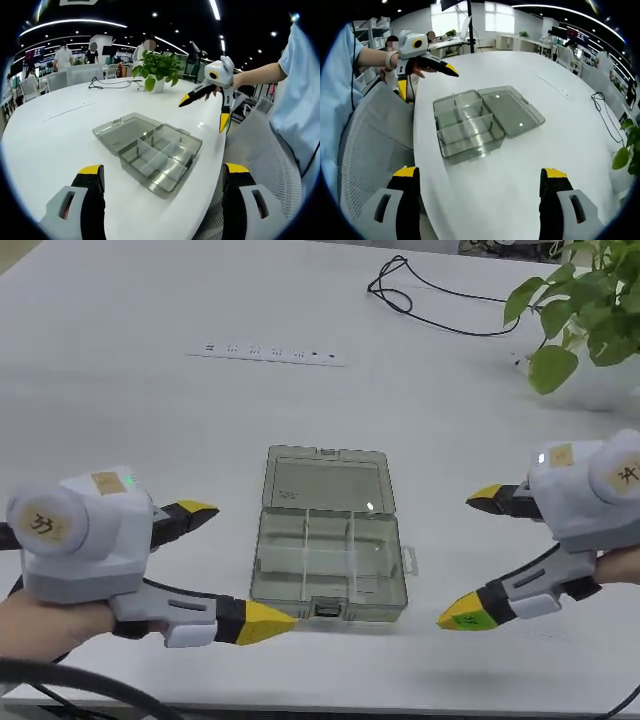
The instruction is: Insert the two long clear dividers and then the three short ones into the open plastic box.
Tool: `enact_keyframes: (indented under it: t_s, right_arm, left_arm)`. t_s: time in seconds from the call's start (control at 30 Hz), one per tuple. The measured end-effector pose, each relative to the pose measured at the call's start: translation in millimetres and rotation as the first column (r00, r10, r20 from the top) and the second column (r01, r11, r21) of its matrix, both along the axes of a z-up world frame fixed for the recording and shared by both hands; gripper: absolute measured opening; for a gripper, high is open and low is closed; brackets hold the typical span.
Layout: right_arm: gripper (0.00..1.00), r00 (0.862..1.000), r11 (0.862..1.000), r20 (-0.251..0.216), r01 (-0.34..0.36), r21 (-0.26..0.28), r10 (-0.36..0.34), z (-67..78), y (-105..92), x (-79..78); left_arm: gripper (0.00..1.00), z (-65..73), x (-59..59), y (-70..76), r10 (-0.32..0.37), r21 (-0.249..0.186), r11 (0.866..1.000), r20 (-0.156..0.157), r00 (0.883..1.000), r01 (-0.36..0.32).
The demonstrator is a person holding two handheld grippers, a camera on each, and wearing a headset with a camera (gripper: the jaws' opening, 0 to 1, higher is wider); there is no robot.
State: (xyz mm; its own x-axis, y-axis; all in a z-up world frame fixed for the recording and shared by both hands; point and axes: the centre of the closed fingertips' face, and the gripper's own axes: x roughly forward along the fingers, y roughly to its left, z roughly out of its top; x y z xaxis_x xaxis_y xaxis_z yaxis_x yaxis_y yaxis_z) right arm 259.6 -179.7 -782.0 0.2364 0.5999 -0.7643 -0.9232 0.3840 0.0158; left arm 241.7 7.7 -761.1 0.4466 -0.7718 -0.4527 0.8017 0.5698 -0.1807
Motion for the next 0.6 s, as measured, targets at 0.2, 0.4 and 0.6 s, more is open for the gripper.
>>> enact_keyframes:
  t_s: [0.2, 0.4, 0.6]
  right_arm:
    - [1.00, 1.000, 0.999, -0.010, 0.000, -0.041, 0.000, -5.5, -23.7, -7.6]
    - [0.95, 0.999, 0.991, -0.038, -0.038, -0.127, 0.033, -20.7, -49.8, -15.7]
    - [0.87, 0.996, 0.976, -0.062, -0.076, -0.203, 0.065, -34.9, -70.8, -19.0]
  left_arm:
    - [1.00, 0.1, -0.8, 2.4, 0.004, 0.007, 1.000, -0.004, 1.000, -0.004]
    - [1.00, -0.7, -0.1, 3.7, 0.010, 0.010, 1.000, -0.008, 1.000, -0.009]
    - [1.00, -1.0, -0.5, 4.2, 0.010, 0.013, 1.000, -0.010, 1.000, -0.010]
